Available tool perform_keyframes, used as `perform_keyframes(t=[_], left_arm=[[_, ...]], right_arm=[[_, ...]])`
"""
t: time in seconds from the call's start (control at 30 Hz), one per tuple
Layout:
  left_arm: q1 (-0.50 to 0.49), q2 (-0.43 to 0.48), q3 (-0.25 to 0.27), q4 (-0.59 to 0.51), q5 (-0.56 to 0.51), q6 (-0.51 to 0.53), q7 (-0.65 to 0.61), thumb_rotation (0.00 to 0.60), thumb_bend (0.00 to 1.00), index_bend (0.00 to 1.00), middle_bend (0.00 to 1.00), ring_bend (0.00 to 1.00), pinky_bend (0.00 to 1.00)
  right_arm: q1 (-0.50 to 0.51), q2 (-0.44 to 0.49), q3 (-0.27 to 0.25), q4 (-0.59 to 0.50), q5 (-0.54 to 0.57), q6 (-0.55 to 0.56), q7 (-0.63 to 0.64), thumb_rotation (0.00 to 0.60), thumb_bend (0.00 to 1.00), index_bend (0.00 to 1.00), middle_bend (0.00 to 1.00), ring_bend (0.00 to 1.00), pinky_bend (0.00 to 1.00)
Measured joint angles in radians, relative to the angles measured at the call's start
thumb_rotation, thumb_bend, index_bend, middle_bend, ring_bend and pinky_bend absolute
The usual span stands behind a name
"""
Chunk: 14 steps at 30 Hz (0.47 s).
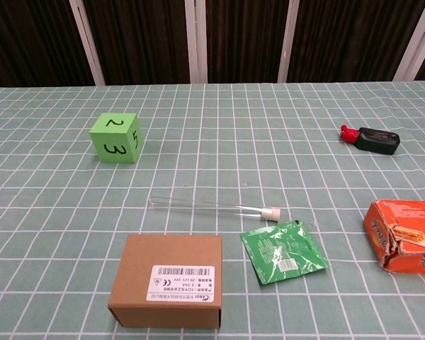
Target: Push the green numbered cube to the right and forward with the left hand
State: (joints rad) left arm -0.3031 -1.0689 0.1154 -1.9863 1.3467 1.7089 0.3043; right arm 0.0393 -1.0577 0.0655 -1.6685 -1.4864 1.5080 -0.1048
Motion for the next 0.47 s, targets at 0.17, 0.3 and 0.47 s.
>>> perform_keyframes(t=[0.17, 0.3, 0.47], left_arm=[[0.126, -0.012, 0.029, 0.16, 0.073, 0.089, -0.086, 0.6, 0.46, 0.19, 0.18, 0.02, 0.18], [0.171, -0.053, 0.022, 0.24, 0.094, 0.101, -0.127, 0.6, 0.46, 0.19, 0.18, 0.02, 0.18], [0.188, -0.062, -0.007, 0.264, 0.102, 0.093, -0.173, 0.6, 0.46, 0.19, 0.18, 0.02, 0.18]], right_arm=[[-0.004, 0.003, -0.001, 0.023, -0.032, 0.027, 0.038, 0.6, 0.04, 0.07, 0.0, 0.0, 0.0], [-0.004, 0.01, -0.004, 0.029, -0.041, 0.026, 0.049, 0.6, 0.04, 0.06, 0.0, 0.0, 0.0], [-0.001, 0.009, -0.005, 0.031, -0.045, 0.023, 0.047, 0.6, 0.04, 0.06, 0.0, 0.0, 0.0]])
